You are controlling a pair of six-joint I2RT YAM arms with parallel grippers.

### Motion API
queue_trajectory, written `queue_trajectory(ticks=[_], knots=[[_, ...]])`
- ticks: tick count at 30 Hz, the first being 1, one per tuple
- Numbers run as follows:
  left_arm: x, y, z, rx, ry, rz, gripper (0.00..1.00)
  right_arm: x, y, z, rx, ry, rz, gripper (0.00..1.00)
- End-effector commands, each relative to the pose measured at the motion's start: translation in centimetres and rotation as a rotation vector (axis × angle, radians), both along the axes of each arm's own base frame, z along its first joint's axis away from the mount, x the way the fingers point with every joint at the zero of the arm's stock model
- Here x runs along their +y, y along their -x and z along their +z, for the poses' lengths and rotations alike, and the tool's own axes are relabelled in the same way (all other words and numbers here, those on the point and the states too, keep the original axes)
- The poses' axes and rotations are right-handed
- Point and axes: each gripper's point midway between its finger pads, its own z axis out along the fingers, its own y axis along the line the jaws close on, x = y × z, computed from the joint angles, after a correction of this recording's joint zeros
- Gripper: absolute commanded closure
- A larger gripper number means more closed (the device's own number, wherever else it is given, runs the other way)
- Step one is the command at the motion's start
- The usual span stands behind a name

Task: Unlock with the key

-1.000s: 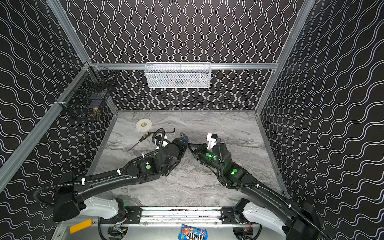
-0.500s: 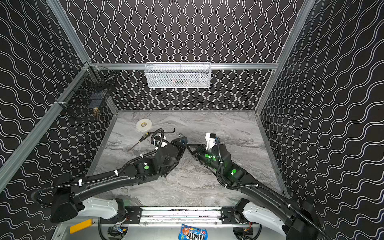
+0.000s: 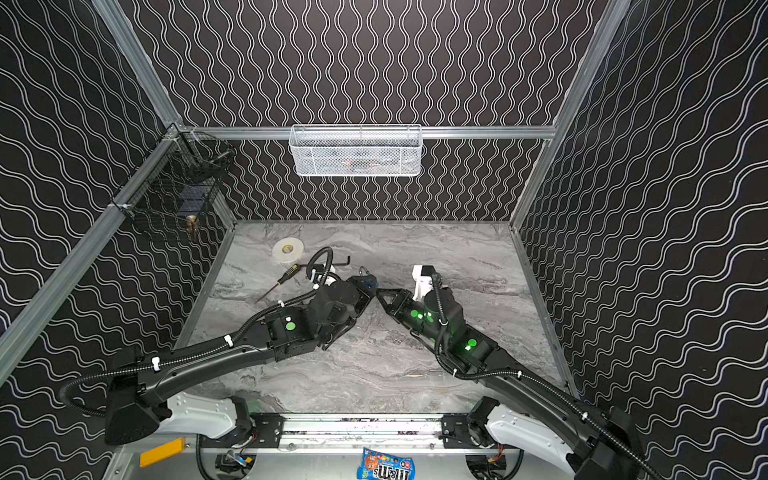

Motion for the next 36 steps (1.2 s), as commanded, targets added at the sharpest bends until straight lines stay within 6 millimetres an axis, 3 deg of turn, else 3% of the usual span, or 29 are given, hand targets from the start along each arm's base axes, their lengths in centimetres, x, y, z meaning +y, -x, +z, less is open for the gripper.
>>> queue_trajectory(ticks=[1,6,9,14,20,26,29,30,36], knots=[[0.4,-0.3,0.2,-0.011,-0.040,0.008,1.00,-0.5,-0.3,0.2,-0.022,0.025,-0.026,0.80],[1.0,-0.4,0.2,-0.012,-0.074,0.000,1.00,-0.8,-0.3,-0.3,-0.012,0.055,-0.036,0.69],[1.3,-0.4,-0.1,-0.019,-0.128,-0.032,1.00,-1.0,-0.1,0.3,-0.046,0.063,-0.029,0.65],[2.3,-0.1,-0.8,-0.073,-0.290,-0.129,1.00,-2.0,0.2,1.1,-0.093,0.127,-0.031,0.40],[3.2,0.9,0.1,-0.247,-0.609,-0.323,1.00,-2.6,0.4,1.9,-0.129,0.248,0.050,0.19],[4.9,1.9,-1.2,-0.454,-0.867,-0.446,1.00,-2.8,0.3,1.1,-0.118,0.354,0.193,0.11],[5.2,2.6,-1.4,-0.572,-0.909,-0.478,1.00,-2.8,0.4,0.0,-0.090,0.399,0.279,0.09],[5.1,2.9,-1.5,-0.618,-0.917,-0.498,1.00,-2.7,0.2,0.9,-0.103,0.401,0.292,0.09],[5.1,3.3,-1.9,-0.755,-0.962,-0.505,1.00,-1.5,-0.3,0.5,-0.097,0.434,0.384,0.07]])
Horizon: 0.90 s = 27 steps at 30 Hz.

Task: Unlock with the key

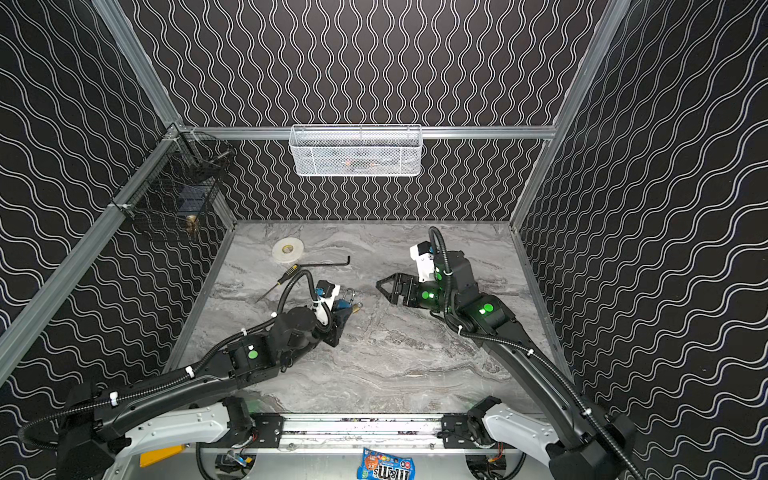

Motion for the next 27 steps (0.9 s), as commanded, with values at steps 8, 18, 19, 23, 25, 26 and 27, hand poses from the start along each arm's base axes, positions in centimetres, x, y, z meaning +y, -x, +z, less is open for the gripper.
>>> queue_trajectory(ticks=[8,18,19,23,25,26,27], knots=[[-2.4,-0.6,3.3,-0.178,0.011,-0.098,1.00,2.2,-1.3,-0.5,0.017,0.072,0.137,0.06],[-2.5,-0.7,3.1,-0.176,0.025,-0.092,1.00,4.4,-2.6,-2.3,0.057,0.148,0.169,0.06],[-2.6,-0.7,3.0,-0.176,0.023,-0.092,1.00,4.5,-2.7,-2.6,0.058,0.162,0.166,0.06],[-2.4,-0.8,3.0,-0.177,0.015,-0.083,1.00,4.3,-3.4,-3.3,0.069,0.206,0.142,0.06],[-2.3,-0.8,3.0,-0.180,0.016,-0.082,1.00,4.1,-3.8,-3.7,0.077,0.226,0.121,0.06],[-2.4,-0.8,2.8,-0.179,0.014,-0.085,1.00,4.0,-3.9,-4.0,0.084,0.238,0.116,0.06],[-2.4,-0.8,2.9,-0.181,0.015,-0.084,1.00,4.0,-3.9,-4.2,0.089,0.246,0.116,0.06]])
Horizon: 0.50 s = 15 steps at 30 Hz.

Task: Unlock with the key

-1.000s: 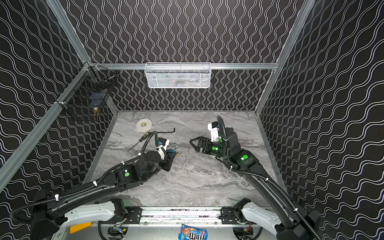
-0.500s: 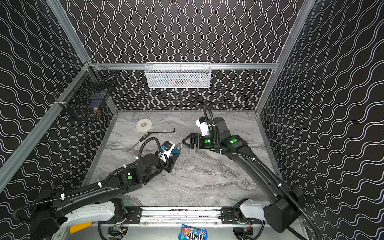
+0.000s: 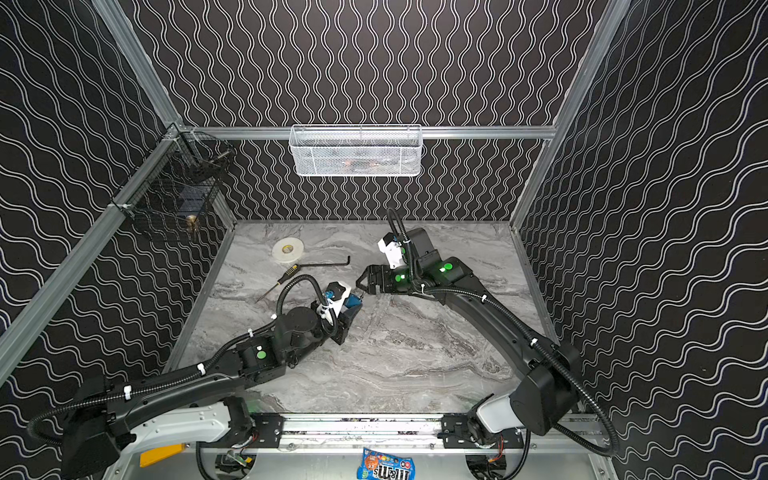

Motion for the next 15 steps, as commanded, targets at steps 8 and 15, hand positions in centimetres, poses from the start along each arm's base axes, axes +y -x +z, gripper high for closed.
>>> queue_trajectory(ticks=[8,15], knots=[[0.1,-0.2,1.2,-0.048,0.029,0.002,1.00,-1.3,-1.0,-1.5,-0.002,0.132,-0.043,0.06],[0.4,-0.1,1.2,-0.055,0.034,0.011,1.00,-1.8,-0.8,-2.0,0.007,0.186,-0.028,0.06]])
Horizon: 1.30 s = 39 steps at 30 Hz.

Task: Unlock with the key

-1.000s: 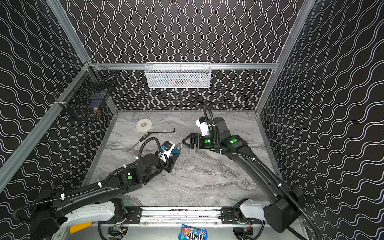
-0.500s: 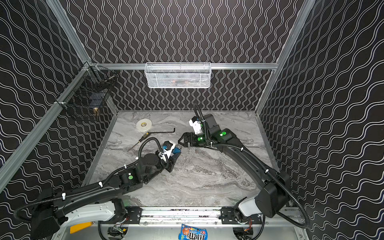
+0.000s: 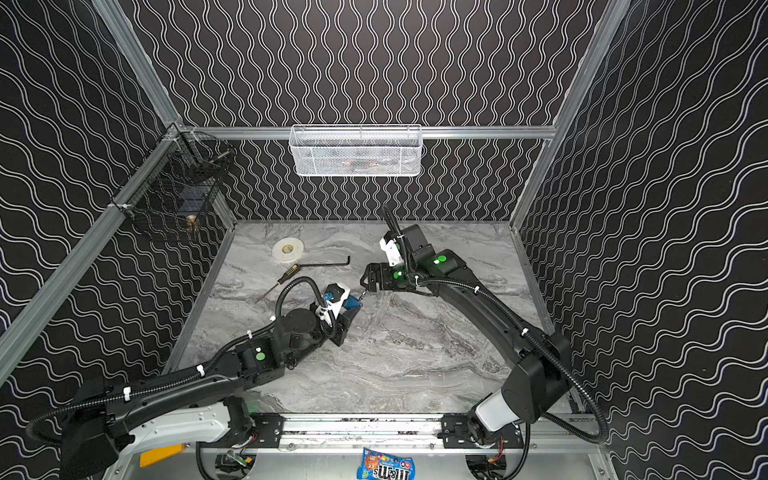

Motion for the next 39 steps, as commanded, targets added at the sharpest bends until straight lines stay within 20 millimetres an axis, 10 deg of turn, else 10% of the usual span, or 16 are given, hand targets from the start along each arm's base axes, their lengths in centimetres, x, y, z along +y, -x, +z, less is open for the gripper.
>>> queue_trajectory(ticks=[1,19,39], knots=[[0.0,-0.3,1.7,-0.055,0.041,0.011,1.00,-0.8,0.6,-0.8,0.011,0.057,0.018,0.06],[-0.4,-0.5,1.2,-0.036,0.036,0.009,1.00,-2.0,2.4,-1.1,0.011,0.060,0.026,0.06],[-3.2,1.2,-3.8,0.204,-0.051,-0.053,1.00,-10.0,2.3,-1.5,-0.068,0.022,-0.259,0.04]])
